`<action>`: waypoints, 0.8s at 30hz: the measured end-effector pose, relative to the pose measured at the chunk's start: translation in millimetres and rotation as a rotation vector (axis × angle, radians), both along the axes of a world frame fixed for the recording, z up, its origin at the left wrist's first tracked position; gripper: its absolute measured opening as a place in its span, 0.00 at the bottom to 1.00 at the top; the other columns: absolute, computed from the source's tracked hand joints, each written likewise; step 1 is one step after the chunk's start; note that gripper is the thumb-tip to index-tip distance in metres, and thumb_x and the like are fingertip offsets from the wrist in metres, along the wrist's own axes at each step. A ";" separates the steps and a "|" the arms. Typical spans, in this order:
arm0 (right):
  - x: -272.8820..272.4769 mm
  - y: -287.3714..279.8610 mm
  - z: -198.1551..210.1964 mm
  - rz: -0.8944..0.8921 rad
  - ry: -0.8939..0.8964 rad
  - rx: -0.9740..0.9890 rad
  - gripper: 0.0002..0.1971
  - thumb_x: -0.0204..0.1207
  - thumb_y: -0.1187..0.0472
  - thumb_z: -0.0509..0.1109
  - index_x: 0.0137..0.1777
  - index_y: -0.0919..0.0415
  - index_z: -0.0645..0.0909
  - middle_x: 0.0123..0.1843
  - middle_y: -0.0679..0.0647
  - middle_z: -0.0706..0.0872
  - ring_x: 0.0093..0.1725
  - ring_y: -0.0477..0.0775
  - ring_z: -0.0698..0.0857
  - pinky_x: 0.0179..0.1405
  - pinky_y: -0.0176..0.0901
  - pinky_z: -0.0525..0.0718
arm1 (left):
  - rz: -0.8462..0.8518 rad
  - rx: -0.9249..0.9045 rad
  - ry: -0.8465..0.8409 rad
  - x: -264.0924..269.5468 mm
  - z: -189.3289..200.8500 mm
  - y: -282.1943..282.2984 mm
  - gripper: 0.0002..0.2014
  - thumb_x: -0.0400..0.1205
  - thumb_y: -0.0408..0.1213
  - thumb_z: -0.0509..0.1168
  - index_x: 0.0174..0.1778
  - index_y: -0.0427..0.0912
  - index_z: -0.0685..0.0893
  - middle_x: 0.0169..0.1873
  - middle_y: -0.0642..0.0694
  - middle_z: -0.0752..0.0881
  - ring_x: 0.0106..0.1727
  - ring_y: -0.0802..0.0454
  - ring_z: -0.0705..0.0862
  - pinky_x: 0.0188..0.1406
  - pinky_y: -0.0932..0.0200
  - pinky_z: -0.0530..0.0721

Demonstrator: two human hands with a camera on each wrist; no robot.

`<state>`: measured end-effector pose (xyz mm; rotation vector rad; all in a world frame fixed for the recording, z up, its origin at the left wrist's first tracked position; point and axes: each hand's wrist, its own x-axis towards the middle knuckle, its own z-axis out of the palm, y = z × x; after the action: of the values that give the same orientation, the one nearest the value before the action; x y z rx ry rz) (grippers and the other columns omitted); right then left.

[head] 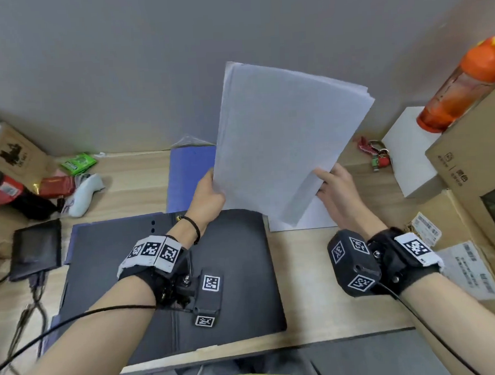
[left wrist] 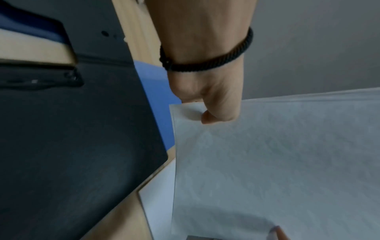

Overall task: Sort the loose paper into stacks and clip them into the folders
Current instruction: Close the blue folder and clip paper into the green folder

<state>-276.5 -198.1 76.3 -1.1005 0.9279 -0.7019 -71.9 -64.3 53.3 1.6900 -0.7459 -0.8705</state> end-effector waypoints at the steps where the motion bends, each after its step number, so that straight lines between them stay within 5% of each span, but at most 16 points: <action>1: 11.0 7.7 6.6 0.026 -0.013 -0.014 0.14 0.81 0.71 0.59 0.56 0.53 0.80 0.58 0.51 0.87 0.58 0.52 0.84 0.57 0.46 0.80 | 0.010 -0.029 -0.006 8.6 5.0 6.8 0.25 0.75 0.23 0.65 0.67 0.47 0.76 0.62 0.52 0.83 0.62 0.57 0.82 0.60 0.64 0.81; 6: 41.5 53.2 -10.4 0.165 0.142 0.010 0.16 0.78 0.72 0.61 0.60 0.54 0.76 0.58 0.49 0.85 0.57 0.48 0.82 0.61 0.44 0.78 | 0.008 0.043 0.064 38.9 -8.2 54.1 0.28 0.76 0.20 0.63 0.66 0.53 0.70 0.65 0.50 0.81 0.67 0.52 0.79 0.67 0.52 0.79; 10: 45.4 90.8 -35.8 0.274 0.301 0.016 0.20 0.77 0.74 0.58 0.62 0.53 0.79 0.56 0.44 0.87 0.55 0.40 0.83 0.45 0.28 0.77 | -0.038 0.110 0.064 44.3 -28.6 83.6 0.24 0.82 0.28 0.61 0.74 0.47 0.71 0.67 0.52 0.81 0.67 0.55 0.80 0.71 0.48 0.78; 12: 47.7 98.8 -41.0 0.292 0.364 0.001 0.20 0.77 0.73 0.58 0.65 0.57 0.80 0.61 0.48 0.87 0.60 0.46 0.82 0.53 0.33 0.76 | -0.038 0.124 0.053 41.7 -27.6 88.1 0.19 0.87 0.33 0.56 0.74 0.44 0.71 0.65 0.53 0.81 0.65 0.56 0.79 0.66 0.55 0.78; 17: 54.0 98.0 -22.7 0.266 0.401 -0.042 0.16 0.83 0.64 0.56 0.67 0.56 0.78 0.61 0.45 0.85 0.58 0.44 0.82 0.46 0.33 0.76 | -0.001 0.092 0.023 48.4 -18.6 90.1 0.10 0.89 0.36 0.52 0.62 0.46 0.75 0.50 0.51 0.82 0.53 0.55 0.81 0.45 0.73 0.77; 21: 55.6 92.4 -12.9 0.293 0.404 -0.068 0.14 0.83 0.61 0.57 0.65 0.54 0.79 0.61 0.50 0.87 0.59 0.52 0.86 0.57 0.48 0.83 | 0.075 0.063 0.114 61.8 -22.0 90.8 0.13 0.87 0.38 0.52 0.63 0.48 0.79 0.58 0.49 0.85 0.58 0.49 0.84 0.60 0.51 0.82; 24: 54.6 100.4 -15.1 0.397 0.398 -0.027 0.11 0.84 0.59 0.59 0.61 0.49 0.78 0.60 0.47 0.87 0.58 0.50 0.86 0.58 0.50 0.85 | 0.127 0.121 0.172 64.9 -36.8 94.5 0.10 0.84 0.37 0.53 0.54 0.43 0.78 0.50 0.45 0.83 0.50 0.48 0.81 0.54 0.50 0.79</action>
<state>-221.9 -97.7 61.3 -1.4277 0.9919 -0.1701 -7.0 30.3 16.4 1.7231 -0.4728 -0.9736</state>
